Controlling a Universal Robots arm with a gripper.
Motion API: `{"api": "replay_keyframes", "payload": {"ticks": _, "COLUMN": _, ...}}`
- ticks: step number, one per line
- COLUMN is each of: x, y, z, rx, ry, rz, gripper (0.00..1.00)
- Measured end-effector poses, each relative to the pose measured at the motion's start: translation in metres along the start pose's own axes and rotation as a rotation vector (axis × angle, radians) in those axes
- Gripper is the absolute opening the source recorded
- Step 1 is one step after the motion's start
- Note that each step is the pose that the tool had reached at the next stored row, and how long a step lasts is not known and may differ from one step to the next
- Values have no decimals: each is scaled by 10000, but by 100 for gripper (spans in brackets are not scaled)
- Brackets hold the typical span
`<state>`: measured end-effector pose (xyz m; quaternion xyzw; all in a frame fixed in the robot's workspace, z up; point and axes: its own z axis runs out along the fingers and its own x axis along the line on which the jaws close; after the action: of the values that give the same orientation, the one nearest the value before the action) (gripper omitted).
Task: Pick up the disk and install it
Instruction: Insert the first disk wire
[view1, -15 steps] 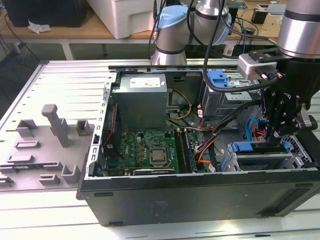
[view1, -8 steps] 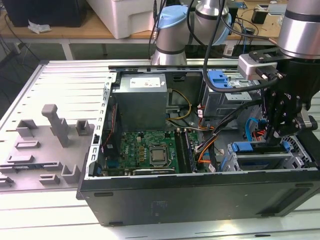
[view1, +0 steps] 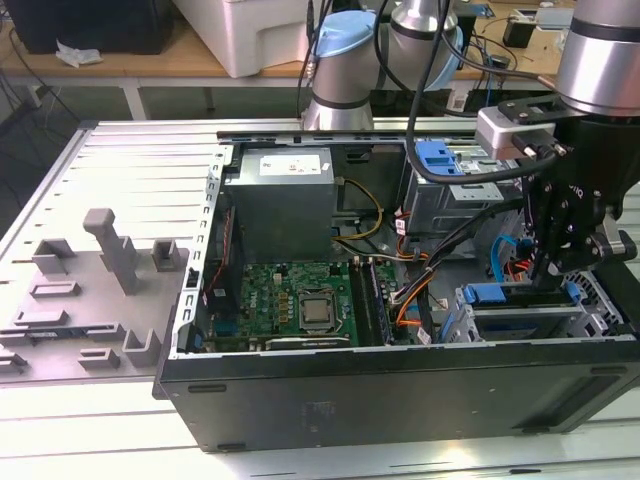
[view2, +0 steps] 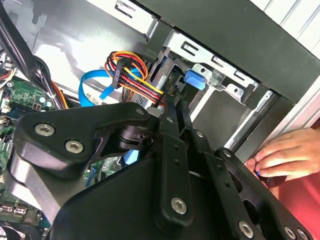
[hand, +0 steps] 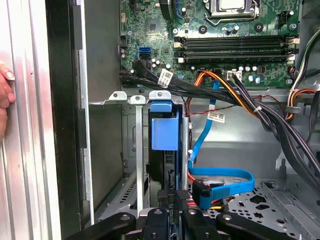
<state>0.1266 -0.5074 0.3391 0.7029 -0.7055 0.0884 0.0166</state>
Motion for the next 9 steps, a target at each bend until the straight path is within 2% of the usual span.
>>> {"api": "replay_keyframes", "payload": {"ticks": 9, "x": 0, "y": 19, "z": -2, "rx": 0, "ry": 0, "rz": 0, "gripper": 17}}
